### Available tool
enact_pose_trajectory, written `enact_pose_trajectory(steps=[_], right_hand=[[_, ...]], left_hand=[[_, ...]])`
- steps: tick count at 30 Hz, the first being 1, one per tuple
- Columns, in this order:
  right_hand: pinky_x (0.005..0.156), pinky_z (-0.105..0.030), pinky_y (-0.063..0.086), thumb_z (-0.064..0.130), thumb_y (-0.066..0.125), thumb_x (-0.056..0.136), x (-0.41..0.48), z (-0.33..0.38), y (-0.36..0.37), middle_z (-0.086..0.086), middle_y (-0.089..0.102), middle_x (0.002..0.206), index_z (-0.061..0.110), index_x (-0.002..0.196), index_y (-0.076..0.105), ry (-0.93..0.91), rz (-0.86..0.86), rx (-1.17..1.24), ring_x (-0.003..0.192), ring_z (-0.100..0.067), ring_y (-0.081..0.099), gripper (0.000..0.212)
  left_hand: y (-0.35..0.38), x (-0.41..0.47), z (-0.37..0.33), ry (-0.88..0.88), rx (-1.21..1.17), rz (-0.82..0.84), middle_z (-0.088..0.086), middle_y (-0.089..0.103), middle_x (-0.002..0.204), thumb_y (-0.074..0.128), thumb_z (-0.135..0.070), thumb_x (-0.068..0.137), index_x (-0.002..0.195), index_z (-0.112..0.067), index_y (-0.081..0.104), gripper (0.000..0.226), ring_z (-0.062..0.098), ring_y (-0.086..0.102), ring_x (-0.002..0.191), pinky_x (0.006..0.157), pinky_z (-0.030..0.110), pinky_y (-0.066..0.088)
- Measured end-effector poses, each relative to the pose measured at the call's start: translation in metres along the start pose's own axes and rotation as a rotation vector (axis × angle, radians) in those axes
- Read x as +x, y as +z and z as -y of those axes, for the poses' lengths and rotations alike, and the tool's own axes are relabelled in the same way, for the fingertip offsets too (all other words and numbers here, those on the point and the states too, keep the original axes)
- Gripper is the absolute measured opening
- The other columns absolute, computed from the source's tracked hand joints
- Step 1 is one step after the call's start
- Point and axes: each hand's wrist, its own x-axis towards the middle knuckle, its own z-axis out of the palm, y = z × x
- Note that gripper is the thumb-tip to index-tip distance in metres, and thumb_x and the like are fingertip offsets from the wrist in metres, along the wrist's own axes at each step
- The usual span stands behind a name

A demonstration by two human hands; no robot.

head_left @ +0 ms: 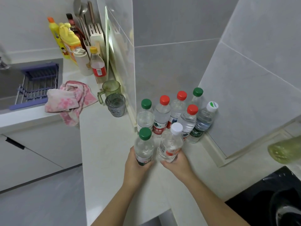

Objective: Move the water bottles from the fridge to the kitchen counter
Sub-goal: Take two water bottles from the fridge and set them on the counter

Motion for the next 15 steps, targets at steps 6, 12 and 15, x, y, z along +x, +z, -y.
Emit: enact_pose_trajectory(steps=[6,12,15], right_hand=[[0.079,-0.013,0.039,0.010,0.090,0.059,-0.015,0.001,0.017,-0.003,0.056,0.104,0.005,0.113,0.058,-0.060,-0.270,-0.241,0.095,-0.014,0.055,0.063],[0.082,-0.044,0.058,0.035,0.088,0.052,0.003,0.000,0.022,0.002,0.061,0.109,0.029,0.109,0.049,0.008,-0.349,-0.139,0.101,-0.021,0.065,0.069],[0.079,-0.039,0.061,0.007,0.093,0.056,0.014,-0.001,0.022,-0.002,0.050,0.110,0.015,0.108,0.052,-0.032,-0.382,-0.139,0.105,-0.023,0.061,0.066]], left_hand=[[-0.018,0.003,0.012,0.033,0.106,0.098,-0.020,0.063,0.112,0.078,-0.030,0.067,0.109,-0.045,0.051,0.052,-0.005,0.060,0.103,0.086,0.018,0.048],[-0.002,0.019,0.009,0.034,0.113,0.076,-0.016,0.065,0.109,0.081,-0.033,0.066,0.109,-0.040,0.055,0.050,0.001,0.062,0.101,0.085,0.027,0.052],[0.010,0.027,0.008,0.042,0.123,0.033,-0.015,0.063,0.108,0.083,-0.028,0.069,0.108,-0.043,0.052,0.052,0.002,0.061,0.101,0.085,0.028,0.052]])
